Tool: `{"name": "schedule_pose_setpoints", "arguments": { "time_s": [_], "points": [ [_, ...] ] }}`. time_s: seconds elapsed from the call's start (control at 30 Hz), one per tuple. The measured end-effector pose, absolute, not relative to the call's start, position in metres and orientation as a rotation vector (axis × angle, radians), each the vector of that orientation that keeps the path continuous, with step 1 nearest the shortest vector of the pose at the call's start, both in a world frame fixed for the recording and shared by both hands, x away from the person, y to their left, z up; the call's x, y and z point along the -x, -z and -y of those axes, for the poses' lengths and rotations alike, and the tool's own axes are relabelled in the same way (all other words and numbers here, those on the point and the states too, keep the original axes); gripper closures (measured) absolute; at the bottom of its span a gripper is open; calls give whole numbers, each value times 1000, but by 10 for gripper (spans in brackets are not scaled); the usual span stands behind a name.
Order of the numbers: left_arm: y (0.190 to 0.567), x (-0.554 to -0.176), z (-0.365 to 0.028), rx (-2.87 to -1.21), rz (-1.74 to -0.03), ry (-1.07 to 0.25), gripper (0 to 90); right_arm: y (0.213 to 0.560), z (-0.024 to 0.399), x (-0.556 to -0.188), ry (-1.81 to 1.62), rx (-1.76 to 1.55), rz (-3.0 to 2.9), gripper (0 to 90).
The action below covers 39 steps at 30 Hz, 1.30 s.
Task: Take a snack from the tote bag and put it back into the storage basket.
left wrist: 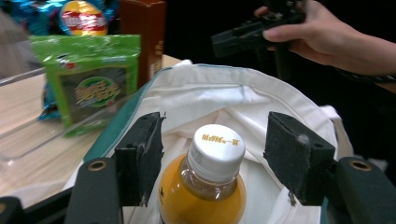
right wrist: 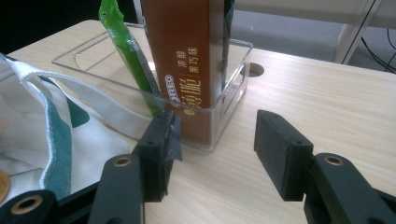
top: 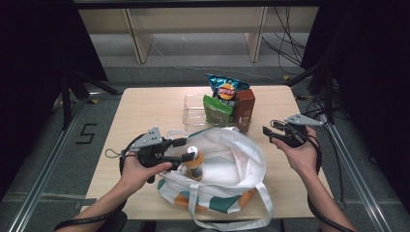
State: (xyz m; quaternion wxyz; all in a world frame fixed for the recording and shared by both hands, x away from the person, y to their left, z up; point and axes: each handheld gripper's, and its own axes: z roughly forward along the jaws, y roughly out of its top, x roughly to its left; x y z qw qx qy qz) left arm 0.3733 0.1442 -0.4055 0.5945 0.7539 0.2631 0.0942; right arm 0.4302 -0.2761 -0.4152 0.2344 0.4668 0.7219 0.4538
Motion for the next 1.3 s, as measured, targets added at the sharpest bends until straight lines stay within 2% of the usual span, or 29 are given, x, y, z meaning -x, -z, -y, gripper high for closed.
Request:
{"name": "schedule_pose_setpoints", "arguments": {
  "time_s": [0.13,0.57,0.83,1.1,1.3],
  "points": [
    [410,-364,-136,-1729,-678,-261,371,416,276,-431,-1255,-1266,-1973,493],
    [425,-362,-117,-1760,-711,-364,381,418,276,-432,-1255,-1253,-1985,493],
    [427,-362,-116,-1776,-697,-404,490,417,274,-431,-1246,-1283,-1984,493],
    [429,-362,-111,-1774,-697,-416,498,419,276,-434,-1262,-1238,-1994,493],
    [428,-361,-111,-1785,-668,-449,554,419,274,-431,-1241,-1283,-2004,493]
  ]
}}
